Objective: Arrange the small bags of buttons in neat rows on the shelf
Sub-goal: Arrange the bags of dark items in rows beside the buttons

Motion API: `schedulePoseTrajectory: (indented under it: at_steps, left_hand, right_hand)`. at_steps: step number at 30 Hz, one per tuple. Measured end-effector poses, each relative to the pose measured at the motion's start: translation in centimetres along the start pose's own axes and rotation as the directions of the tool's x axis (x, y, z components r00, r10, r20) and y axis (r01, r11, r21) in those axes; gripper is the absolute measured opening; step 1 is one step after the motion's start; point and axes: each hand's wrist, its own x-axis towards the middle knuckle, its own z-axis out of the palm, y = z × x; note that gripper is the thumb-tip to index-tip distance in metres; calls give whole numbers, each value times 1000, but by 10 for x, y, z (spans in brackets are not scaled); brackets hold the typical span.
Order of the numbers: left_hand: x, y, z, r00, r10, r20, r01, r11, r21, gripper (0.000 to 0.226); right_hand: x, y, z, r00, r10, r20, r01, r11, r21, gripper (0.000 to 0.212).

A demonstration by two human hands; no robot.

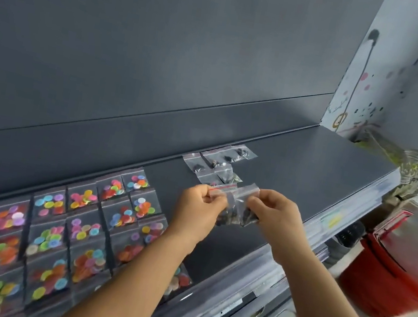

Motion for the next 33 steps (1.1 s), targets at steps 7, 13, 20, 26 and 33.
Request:
schedulePoseTrajectory:
  at_steps: [7, 13, 20, 26, 33]
  left_hand:
    - [45, -3, 25, 996, 23, -84, -23, 1000, -1, 9]
    - [85, 12, 67, 980, 123, -157, -87, 971, 222, 14]
    - [130, 24, 115, 964, 70, -258, 40, 917, 398, 12]
    - [152, 22, 133, 936, 63, -345, 155, 809, 568, 23]
    - [142, 16, 138, 917, 303, -258, 28, 596, 802, 36]
  right_hand:
    - [57, 9, -4, 998, -54, 43, 55, 998, -33, 11]
    - [125, 20, -22, 995, -70, 73, 76, 994, -81, 6]
    - [209, 37, -36, 982, -71, 178, 105, 976, -192, 4]
    - [241, 47, -28, 940, -134, 314, 254, 889, -381, 14]
    - [240, 53, -41, 825, -355, 440, 544, 713, -444, 30]
